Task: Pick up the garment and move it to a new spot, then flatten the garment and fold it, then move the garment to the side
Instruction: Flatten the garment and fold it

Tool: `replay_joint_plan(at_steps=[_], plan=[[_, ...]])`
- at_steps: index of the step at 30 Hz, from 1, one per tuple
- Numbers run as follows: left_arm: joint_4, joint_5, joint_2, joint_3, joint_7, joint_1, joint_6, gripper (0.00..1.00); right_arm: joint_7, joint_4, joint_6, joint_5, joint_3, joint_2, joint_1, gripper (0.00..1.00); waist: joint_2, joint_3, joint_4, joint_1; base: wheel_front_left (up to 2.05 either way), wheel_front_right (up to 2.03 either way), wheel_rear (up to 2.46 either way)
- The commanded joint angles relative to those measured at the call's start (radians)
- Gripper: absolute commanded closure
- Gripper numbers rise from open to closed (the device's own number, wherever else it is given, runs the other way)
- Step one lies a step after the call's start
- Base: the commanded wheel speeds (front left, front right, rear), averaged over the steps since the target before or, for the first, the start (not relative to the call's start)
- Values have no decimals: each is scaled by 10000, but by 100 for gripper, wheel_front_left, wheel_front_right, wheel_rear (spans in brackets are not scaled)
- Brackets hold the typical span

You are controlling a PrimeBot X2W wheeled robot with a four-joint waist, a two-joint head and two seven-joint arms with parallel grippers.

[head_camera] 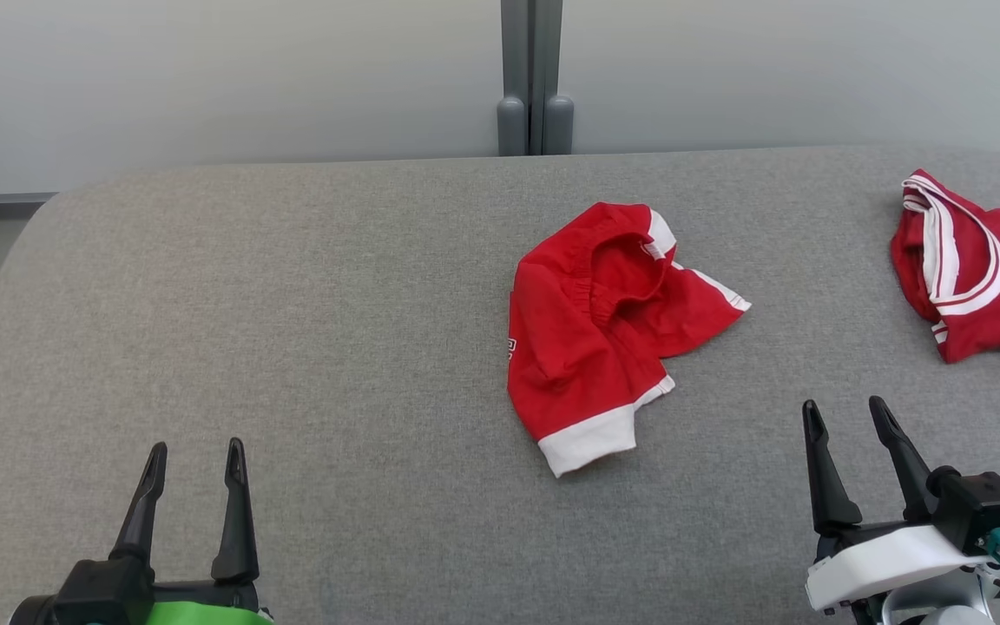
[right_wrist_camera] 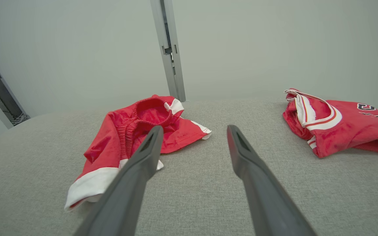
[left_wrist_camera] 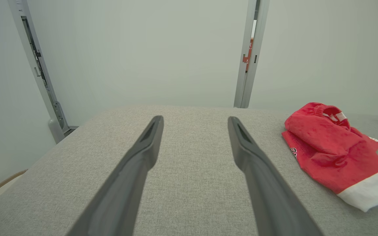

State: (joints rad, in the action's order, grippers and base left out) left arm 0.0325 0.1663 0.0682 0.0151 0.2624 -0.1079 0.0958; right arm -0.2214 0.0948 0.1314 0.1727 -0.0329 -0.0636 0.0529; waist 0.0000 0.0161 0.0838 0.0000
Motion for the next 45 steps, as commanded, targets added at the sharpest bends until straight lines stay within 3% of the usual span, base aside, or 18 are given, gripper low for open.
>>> replay_joint_plan(at_steps=[1, 31, 45], plan=[[13, -72, -40, 31, 29, -22, 31, 0, -12, -79, -16, 18, 8, 2, 90, 0, 0, -14, -2, 0, 0, 0, 0], [143, 17, -115, 124, 30, -49, -115, 0, 185, -505, -16, 52, 129, 112, 504, 0, 0, -133, 67, 0, 0, 0, 0], [223, -23, -143, -58, 28, 492, -172, 0, 293, 975, -16, -154, 1292, -538, -1683, 0, 0, 568, 677, 0, 0, 0, 0]])
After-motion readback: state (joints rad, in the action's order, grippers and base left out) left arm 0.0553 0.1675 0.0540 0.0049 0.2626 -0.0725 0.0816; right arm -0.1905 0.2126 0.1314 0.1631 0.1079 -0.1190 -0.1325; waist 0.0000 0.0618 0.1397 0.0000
